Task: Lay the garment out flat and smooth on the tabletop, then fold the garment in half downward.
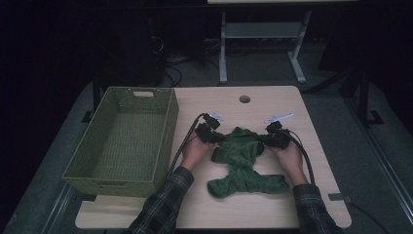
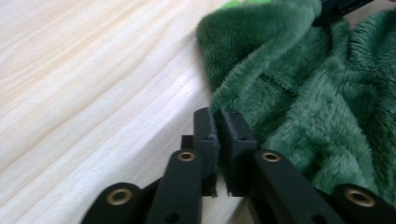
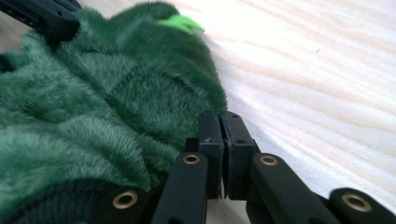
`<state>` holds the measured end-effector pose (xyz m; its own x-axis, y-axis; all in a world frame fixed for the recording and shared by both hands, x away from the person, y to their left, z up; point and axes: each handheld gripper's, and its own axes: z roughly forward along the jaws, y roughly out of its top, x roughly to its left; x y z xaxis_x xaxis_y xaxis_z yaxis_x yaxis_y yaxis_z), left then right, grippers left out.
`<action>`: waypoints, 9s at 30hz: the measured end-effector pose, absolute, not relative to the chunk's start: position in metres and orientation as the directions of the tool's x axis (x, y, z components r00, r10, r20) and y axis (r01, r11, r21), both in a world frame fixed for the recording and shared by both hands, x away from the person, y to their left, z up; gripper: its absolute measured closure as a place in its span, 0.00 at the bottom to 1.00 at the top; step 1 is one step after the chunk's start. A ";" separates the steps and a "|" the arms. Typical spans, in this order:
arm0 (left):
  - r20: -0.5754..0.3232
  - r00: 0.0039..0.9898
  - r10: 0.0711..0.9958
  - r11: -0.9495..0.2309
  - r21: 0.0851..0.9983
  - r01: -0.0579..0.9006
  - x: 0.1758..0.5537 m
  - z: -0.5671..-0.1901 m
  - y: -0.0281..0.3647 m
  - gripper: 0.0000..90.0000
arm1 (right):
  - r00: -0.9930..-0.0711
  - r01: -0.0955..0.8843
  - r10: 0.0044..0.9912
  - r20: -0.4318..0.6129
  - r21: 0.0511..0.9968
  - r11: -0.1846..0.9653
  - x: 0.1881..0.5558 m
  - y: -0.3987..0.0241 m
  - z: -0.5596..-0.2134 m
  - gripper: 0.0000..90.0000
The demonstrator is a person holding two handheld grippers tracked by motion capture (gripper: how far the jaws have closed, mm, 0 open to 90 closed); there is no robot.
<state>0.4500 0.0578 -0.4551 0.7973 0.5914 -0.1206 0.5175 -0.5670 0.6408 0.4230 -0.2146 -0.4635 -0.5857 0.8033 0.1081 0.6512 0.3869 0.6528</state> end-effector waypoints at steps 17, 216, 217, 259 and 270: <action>-0.069 0.742 0.667 -0.453 0.753 0.478 0.466 -0.444 0.057 0.99 | -0.541 0.624 0.827 0.155 0.733 0.272 0.434 -0.237 -0.447 0.98; 0.002 0.850 0.527 -0.591 0.720 0.364 0.272 -0.478 0.134 0.14 | -0.685 0.505 0.716 0.134 0.795 0.335 0.307 -0.198 -0.414 1.00; 0.001 0.850 0.526 -0.590 0.720 0.364 0.272 -0.478 0.133 0.14 | -0.688 0.505 0.714 0.131 0.793 0.341 0.309 -0.197 -0.415 1.00; 0.000 0.849 0.529 -0.591 0.718 0.368 0.272 -0.477 0.134 0.14 | -0.675 0.573 0.715 0.181 0.739 0.354 0.302 -0.231 -0.436 0.71; 0.000 0.849 0.529 -0.591 0.718 0.368 0.272 -0.477 0.134 0.14 | -0.664 0.579 0.725 0.182 0.738 0.346 0.273 -0.268 -0.441 0.65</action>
